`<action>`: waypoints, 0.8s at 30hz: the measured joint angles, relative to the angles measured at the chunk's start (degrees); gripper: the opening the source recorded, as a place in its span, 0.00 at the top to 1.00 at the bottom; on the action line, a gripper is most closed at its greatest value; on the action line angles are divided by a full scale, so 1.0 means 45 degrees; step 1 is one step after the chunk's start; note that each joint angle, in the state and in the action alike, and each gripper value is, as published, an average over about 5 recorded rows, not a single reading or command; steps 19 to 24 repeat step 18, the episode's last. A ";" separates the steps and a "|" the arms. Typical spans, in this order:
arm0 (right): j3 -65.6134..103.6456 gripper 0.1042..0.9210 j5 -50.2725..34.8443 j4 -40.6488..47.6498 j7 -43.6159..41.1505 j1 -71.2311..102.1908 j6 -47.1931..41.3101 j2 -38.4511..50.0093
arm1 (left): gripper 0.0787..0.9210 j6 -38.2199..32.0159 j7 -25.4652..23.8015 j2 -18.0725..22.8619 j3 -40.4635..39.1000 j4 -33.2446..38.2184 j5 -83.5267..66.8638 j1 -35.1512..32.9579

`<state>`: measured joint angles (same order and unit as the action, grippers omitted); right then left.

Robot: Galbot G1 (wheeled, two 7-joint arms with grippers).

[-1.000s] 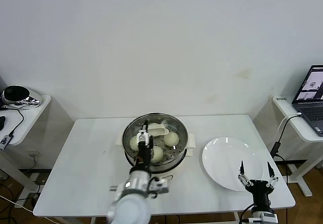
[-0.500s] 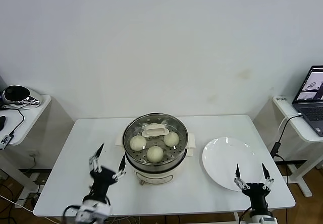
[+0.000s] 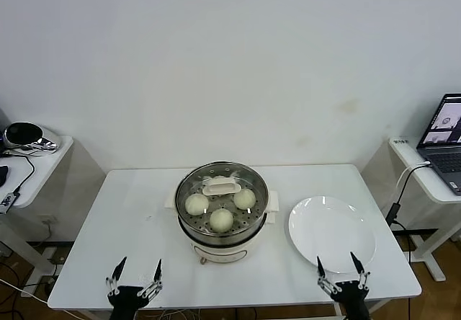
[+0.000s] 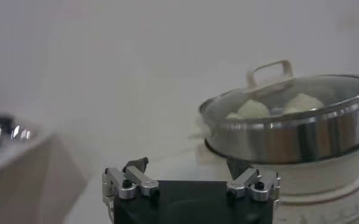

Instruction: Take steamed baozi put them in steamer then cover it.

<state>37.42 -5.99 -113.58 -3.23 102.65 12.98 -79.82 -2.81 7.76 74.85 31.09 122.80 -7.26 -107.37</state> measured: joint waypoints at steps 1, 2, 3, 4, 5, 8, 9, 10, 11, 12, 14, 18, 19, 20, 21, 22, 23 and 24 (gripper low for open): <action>-0.0048 0.12 -0.0063 -0.0046 -0.0051 0.0074 -0.0045 0.0018 | 0.12 -0.0107 0.0006 -0.0003 0.0048 -0.0084 -0.0219 -0.0081; -0.0099 0.12 -0.0124 -0.0096 -0.0094 0.0145 -0.0094 0.0031 | 0.12 -0.0208 0.0008 -0.0010 0.0099 -0.0163 -0.0417 -0.0156; -0.0150 0.12 -0.0184 -0.0146 -0.0131 0.0211 -0.0148 0.0043 | 0.12 -0.0301 0.0008 -0.0021 0.0150 -0.0237 -0.0600 -0.0227; -0.0199 0.12 -0.0240 -0.0196 -0.0166 0.0272 -0.0204 0.0054 | 0.12 -0.0388 0.0005 -0.0036 0.0196 -0.0307 -0.0764 -0.0292; -0.0245 0.12 -0.0289 -0.0241 -0.0189 0.0328 -0.0260 0.0066 | 0.12 -0.0469 -0.0002 -0.0050 0.0234 -0.0377 -0.0914 -0.0353; -0.0372 0.12 -0.0375 -0.0327 -0.0228 0.0452 -0.0428 0.0094 | 0.12 -0.0664 -0.0041 -0.0090 0.0287 -0.0574 -0.1256 -0.0486; -0.0414 0.12 -0.0386 -0.0343 -0.0227 0.0477 -0.0484 0.0096 | 0.12 -0.0715 -0.0055 -0.0094 0.0289 -0.0628 -0.1339 -0.0513; -0.0459 0.12 -0.0394 -0.0363 -0.0225 0.0500 -0.0538 0.0096 | 0.12 -0.0760 -0.0068 -0.0096 0.0287 -0.0676 -0.1408 -0.0532; -0.0503 0.12 -0.0399 -0.0384 -0.0218 0.0521 -0.0589 0.0093 | 0.12 -0.0801 -0.0078 -0.0093 0.0285 -0.0722 -0.1469 -0.0546; -0.0545 0.12 -0.0403 -0.0412 -0.0207 0.0542 -0.0632 0.0087 | 0.12 -0.0838 -0.0089 -0.0091 0.0283 -0.0766 -0.1520 -0.0557; -0.0613 0.12 -0.0412 -0.0482 -0.0176 0.0584 -0.0688 0.0069 | 0.12 -0.0914 -0.0113 -0.0096 0.0288 -0.0848 -0.1597 -0.0573; -0.0657 0.12 -0.0417 -0.0578 -0.0133 0.0627 -0.0715 0.0034 | 0.12 -0.1013 -0.0151 -0.0114 0.0324 -0.0915 -0.1681 -0.0602; -0.0657 0.12 -0.0417 -0.0578 -0.0133 0.0627 -0.0715 0.0034 | 0.12 -0.1013 -0.0151 -0.0114 0.0324 -0.0915 -0.1681 -0.0602; -0.0657 0.12 -0.0417 -0.0578 -0.0133 0.0627 -0.0715 0.0034 | 0.12 -0.1013 -0.0151 -0.0114 0.0324 -0.0915 -0.1681 -0.0602; -0.0657 0.12 -0.0417 -0.0578 -0.0133 0.0627 -0.0715 0.0034 | 0.12 -0.1013 -0.0151 -0.0114 0.0324 -0.0915 -0.1681 -0.0602; -0.0657 0.12 -0.0417 -0.0578 -0.0133 0.0627 -0.0715 0.0034 | 0.12 -0.1013 -0.0151 -0.0114 0.0324 -0.0915 -0.1681 -0.0602; -0.0657 0.12 -0.0417 -0.0578 -0.0133 0.0627 -0.0715 0.0034 | 0.12 -0.1013 -0.0151 -0.0114 0.0324 -0.0915 -0.1681 -0.0602; -0.0657 0.12 -0.0417 -0.0578 -0.0133 0.0627 -0.0715 0.0034 | 0.12 -0.1013 -0.0151 -0.0114 0.0324 -0.0915 -0.1681 -0.0602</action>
